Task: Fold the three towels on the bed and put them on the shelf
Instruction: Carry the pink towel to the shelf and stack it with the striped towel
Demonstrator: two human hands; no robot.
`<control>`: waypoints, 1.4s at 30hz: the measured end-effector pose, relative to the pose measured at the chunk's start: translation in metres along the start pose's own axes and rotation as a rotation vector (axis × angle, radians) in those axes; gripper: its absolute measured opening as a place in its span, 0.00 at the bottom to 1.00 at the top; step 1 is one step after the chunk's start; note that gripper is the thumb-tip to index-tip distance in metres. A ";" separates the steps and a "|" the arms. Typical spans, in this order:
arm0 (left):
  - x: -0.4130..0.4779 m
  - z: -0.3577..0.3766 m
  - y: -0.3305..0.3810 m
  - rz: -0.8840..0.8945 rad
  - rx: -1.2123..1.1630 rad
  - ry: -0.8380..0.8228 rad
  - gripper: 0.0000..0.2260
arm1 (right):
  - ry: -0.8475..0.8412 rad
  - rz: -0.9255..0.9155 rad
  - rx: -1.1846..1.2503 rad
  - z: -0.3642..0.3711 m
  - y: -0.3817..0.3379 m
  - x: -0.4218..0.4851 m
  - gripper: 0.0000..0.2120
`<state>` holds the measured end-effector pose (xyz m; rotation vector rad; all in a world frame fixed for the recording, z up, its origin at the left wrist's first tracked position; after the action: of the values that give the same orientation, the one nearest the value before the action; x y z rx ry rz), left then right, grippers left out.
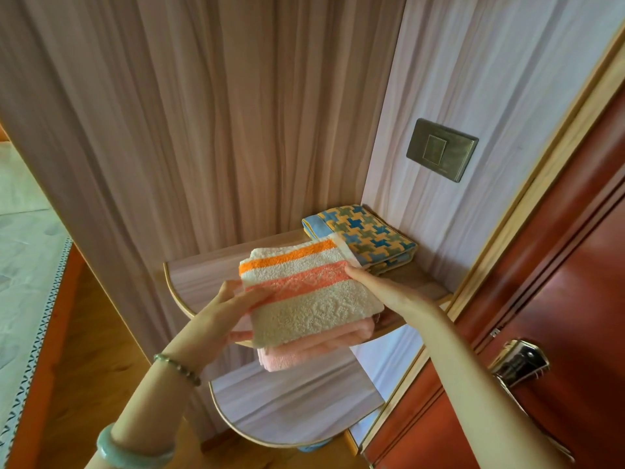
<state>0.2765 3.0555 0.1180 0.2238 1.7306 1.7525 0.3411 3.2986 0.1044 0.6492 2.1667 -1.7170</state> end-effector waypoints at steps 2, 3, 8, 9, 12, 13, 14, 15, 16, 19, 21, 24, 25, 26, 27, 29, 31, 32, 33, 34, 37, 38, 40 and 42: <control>0.001 -0.001 -0.004 -0.023 -0.100 0.003 0.36 | -0.048 0.018 0.069 0.008 0.004 0.004 0.22; 0.001 0.001 -0.006 -0.053 -0.137 -0.005 0.38 | -0.077 0.017 0.107 0.012 0.004 0.004 0.23; -0.001 0.008 -0.003 -0.123 -0.295 -0.075 0.25 | -0.156 -0.070 0.286 0.032 -0.022 -0.017 0.16; -0.002 0.011 -0.001 -0.128 -0.348 -0.099 0.23 | -0.148 -0.090 0.303 0.035 -0.030 -0.024 0.13; -0.002 0.015 0.015 -0.081 -0.413 -0.149 0.21 | -0.157 -0.161 0.420 0.037 -0.057 -0.034 0.12; 0.001 0.015 0.024 -0.048 -0.420 -0.138 0.20 | -0.151 -0.184 0.438 0.032 -0.065 -0.036 0.13; 0.004 0.017 0.034 -0.018 -0.427 -0.125 0.19 | -0.141 -0.198 0.434 0.027 -0.074 -0.039 0.14; 0.009 0.021 0.044 0.011 -0.443 -0.128 0.19 | -0.111 -0.205 0.435 0.018 -0.080 -0.039 0.14; 0.015 0.027 0.056 0.045 -0.458 -0.137 0.19 | -0.085 -0.217 0.455 0.008 -0.087 -0.040 0.12; 0.048 0.045 0.090 0.170 -0.448 -0.142 0.22 | 0.028 -0.263 0.560 -0.032 -0.105 -0.033 0.11; 0.075 0.054 0.106 0.216 -0.446 -0.085 0.29 | 0.097 -0.289 0.630 -0.061 -0.114 -0.027 0.11; 0.113 0.081 0.110 0.182 -0.448 -0.043 0.37 | 0.328 -0.277 0.694 -0.102 -0.110 -0.018 0.14; 0.123 0.089 0.108 0.173 -0.433 -0.019 0.35 | 0.426 -0.274 0.722 -0.114 -0.103 -0.014 0.19; 0.132 0.098 0.107 0.170 -0.418 0.004 0.32 | 0.506 -0.280 0.760 -0.125 -0.096 -0.009 0.26; 0.142 0.108 0.102 0.162 -0.411 0.017 0.30 | 0.588 -0.265 0.790 -0.134 -0.087 -0.006 0.33; 0.157 0.123 0.086 0.127 -0.425 0.038 0.27 | 0.728 -0.233 0.831 -0.138 -0.075 -0.011 0.35; 0.165 0.126 0.066 0.100 -0.434 0.092 0.24 | 0.806 -0.183 0.792 -0.135 -0.063 -0.014 0.30; 0.169 0.125 0.056 0.094 -0.427 0.121 0.25 | 0.823 -0.169 0.770 -0.134 -0.057 -0.010 0.31; 0.172 0.123 0.049 0.086 -0.412 0.143 0.27 | 0.810 -0.145 0.757 -0.129 -0.050 -0.008 0.31; 0.173 0.121 0.045 0.079 -0.388 0.154 0.29 | 0.804 -0.138 0.750 -0.127 -0.044 -0.005 0.32; 0.175 0.111 0.046 0.082 -0.309 0.164 0.36 | 0.802 -0.112 0.705 -0.126 -0.035 -0.005 0.33; 0.175 0.106 0.047 0.078 -0.268 0.180 0.42 | 0.806 -0.115 0.685 -0.127 -0.034 -0.005 0.35; 0.171 0.095 0.046 0.020 -0.141 0.248 0.53 | 0.811 -0.080 0.650 -0.126 -0.028 -0.004 0.45; 0.169 0.093 0.038 -0.059 -0.152 0.242 0.55 | 0.773 -0.046 0.698 -0.120 -0.018 0.000 0.48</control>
<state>0.1849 3.2297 0.1105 -0.1093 1.7382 1.9203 0.3369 3.4115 0.1481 1.6772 1.9193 -2.5690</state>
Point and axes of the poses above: each hand's wrist, its own x-axis towards the middle knuckle, its own z-axis out of the palm, y = z × x, the point moved 10 cm from there along x, towards the middle knuckle, and after that the axes turned 4 degrees about -y, right-handed, at the moved point
